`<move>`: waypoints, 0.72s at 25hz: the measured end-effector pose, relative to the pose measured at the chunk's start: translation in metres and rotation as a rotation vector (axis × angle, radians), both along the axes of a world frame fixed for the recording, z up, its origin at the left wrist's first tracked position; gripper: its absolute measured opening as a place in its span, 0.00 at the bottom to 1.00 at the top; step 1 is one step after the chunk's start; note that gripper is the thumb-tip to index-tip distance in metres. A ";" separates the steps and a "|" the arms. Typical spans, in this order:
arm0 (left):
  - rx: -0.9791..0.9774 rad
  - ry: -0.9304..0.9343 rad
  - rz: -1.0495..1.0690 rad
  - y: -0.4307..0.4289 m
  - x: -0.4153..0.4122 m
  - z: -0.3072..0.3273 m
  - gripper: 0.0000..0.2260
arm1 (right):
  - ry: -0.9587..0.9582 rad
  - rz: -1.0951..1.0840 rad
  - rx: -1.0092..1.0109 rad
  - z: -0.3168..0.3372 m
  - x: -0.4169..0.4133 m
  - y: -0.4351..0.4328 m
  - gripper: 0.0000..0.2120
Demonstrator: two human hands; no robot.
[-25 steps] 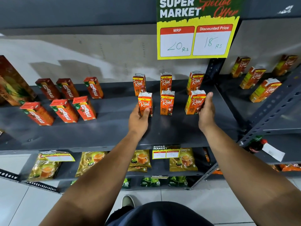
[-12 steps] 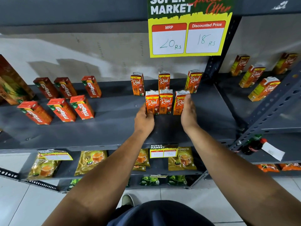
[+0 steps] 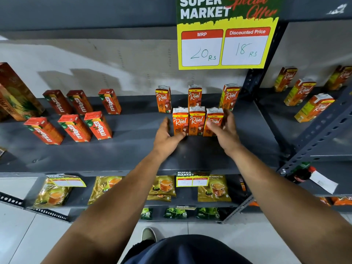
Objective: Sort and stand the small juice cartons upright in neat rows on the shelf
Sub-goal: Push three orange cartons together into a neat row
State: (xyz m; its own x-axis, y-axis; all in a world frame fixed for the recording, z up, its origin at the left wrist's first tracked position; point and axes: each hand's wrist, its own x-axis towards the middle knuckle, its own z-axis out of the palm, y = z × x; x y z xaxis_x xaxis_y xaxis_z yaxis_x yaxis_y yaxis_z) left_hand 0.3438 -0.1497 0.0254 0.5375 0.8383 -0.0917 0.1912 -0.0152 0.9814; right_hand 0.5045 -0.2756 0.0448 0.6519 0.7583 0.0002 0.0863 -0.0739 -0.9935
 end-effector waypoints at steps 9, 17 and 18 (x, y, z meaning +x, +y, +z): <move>-0.019 -0.005 -0.213 0.033 0.005 0.013 0.36 | -0.293 0.148 -0.434 0.006 0.037 0.010 0.31; -0.099 -0.098 -0.220 0.036 0.022 0.016 0.24 | -0.216 0.227 -0.322 0.006 0.043 0.026 0.33; -0.114 -0.108 -0.218 0.037 0.024 0.015 0.23 | -0.190 0.236 -0.318 0.005 0.045 0.027 0.34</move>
